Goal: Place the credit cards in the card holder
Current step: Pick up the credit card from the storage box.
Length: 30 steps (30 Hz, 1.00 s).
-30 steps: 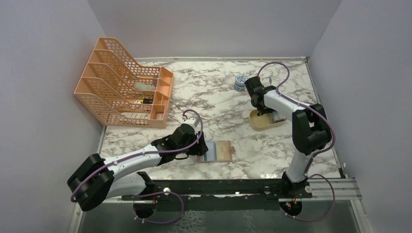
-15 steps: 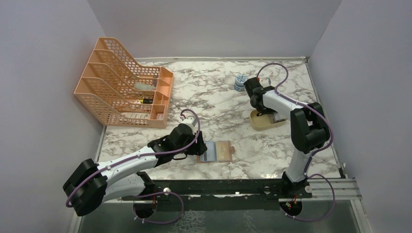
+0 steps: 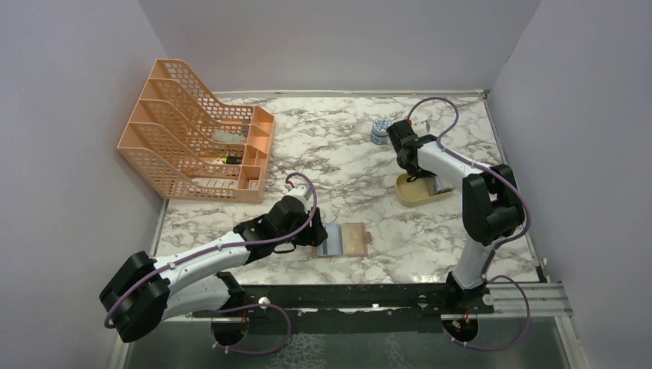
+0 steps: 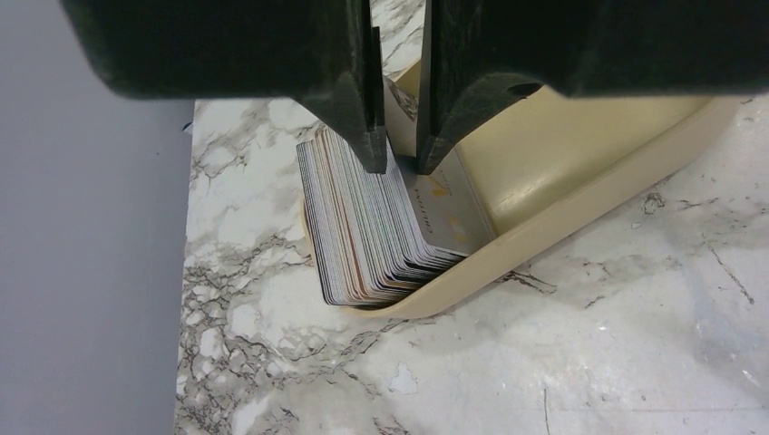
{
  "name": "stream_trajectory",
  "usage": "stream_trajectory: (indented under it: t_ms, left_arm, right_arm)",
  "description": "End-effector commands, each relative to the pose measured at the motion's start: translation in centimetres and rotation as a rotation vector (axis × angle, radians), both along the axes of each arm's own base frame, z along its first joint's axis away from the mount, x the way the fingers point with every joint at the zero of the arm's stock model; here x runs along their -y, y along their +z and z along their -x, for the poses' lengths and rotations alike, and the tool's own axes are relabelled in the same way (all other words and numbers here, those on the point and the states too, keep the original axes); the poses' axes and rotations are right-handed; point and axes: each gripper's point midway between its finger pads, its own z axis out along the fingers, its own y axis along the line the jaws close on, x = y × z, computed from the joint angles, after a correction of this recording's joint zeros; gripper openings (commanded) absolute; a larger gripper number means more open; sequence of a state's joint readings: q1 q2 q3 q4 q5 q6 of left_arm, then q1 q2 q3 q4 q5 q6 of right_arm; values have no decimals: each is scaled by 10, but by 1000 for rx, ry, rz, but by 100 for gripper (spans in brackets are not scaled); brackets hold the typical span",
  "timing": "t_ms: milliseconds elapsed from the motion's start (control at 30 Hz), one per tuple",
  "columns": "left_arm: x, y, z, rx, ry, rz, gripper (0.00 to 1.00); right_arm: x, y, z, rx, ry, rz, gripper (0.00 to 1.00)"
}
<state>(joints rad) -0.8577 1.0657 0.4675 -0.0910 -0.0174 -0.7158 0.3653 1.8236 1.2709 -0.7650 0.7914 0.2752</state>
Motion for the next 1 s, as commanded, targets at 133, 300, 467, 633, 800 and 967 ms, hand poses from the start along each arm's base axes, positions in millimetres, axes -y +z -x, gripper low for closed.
stream_trajectory:
  t_ms: [133,300,467,633,800,967]
  left_arm:
    - [-1,9,-2,18,17,19,59]
    - [2,14,1,11,10,44,59]
    - [6,19,3,-2,2,66,59]
    - [7,20,4,-7,5,85,59]
    - [9,20,7,-26,0,95,59]
    - [8,19,9,-31,5,102,59]
  right_arm:
    - [-8,15,-4,41,19,-77,8]
    - [-32,17,0,32,79,-241,4]
    - [-33,24,11,38,76,-270,2]
    - [-25,26,13,45,75,-229,1]
    - [-26,22,9,43,86,-228,2]
    - [-18,14,7,22,62,-175,4]
